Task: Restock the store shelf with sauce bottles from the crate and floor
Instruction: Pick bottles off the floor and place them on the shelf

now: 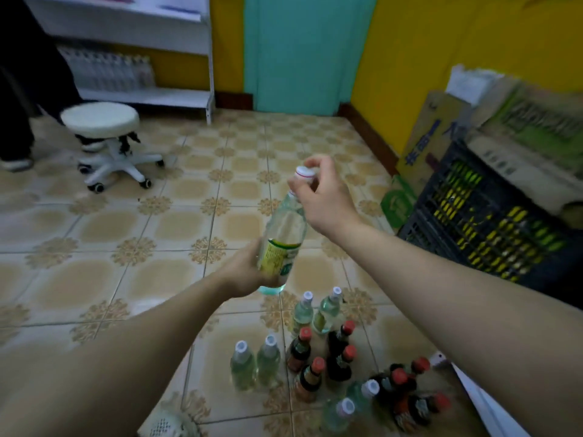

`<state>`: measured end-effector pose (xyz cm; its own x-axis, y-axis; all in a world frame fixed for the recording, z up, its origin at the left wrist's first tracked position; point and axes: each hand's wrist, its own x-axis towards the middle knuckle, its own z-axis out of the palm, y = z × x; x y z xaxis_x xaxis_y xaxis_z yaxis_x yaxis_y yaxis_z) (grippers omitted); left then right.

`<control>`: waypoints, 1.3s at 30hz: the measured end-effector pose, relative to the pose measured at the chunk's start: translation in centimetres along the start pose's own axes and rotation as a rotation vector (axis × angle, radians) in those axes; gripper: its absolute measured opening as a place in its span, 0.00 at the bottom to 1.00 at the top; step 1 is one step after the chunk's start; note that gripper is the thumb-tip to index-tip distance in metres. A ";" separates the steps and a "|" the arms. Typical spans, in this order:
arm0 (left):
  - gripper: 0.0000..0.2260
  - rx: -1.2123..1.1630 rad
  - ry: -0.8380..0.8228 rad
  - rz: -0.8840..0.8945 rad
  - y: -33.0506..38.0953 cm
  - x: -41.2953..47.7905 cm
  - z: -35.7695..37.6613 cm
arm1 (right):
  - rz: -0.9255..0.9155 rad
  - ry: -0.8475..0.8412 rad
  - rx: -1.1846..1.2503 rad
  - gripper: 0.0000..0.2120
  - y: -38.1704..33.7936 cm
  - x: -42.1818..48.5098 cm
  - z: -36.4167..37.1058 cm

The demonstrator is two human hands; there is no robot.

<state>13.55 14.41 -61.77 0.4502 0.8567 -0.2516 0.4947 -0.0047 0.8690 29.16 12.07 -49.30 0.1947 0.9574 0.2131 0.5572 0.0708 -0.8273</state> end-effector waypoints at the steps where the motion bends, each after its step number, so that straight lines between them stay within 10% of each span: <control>1: 0.38 -0.071 0.015 0.029 2.4 -1.6 -0.3 | -0.030 0.055 0.014 0.17 -2.0 -0.3 -1.4; 11: 0.25 -0.580 -0.212 0.273 18.9 -15.5 0.3 | -0.069 0.000 0.042 0.27 -13.5 -8.1 -14.4; 19: 0.26 -0.463 -0.161 0.452 26.8 -21.2 4.2 | -0.127 0.295 0.010 0.29 -17.2 -14.5 -22.3; 28: 0.33 -0.467 -0.416 0.579 30.4 -21.5 9.3 | 0.009 0.287 0.007 0.27 -16.4 -21.8 -28.1; 39: 0.35 -0.263 -0.690 0.706 37.0 -17.5 21.6 | 0.155 0.718 -0.077 0.23 -9.7 -27.4 -36.8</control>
<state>40.04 -11.86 -34.37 0.9469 0.2179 0.2364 -0.1912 -0.2093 0.9590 48.14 -25.16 -28.01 0.7415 0.5338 0.4065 0.5305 -0.0955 -0.8423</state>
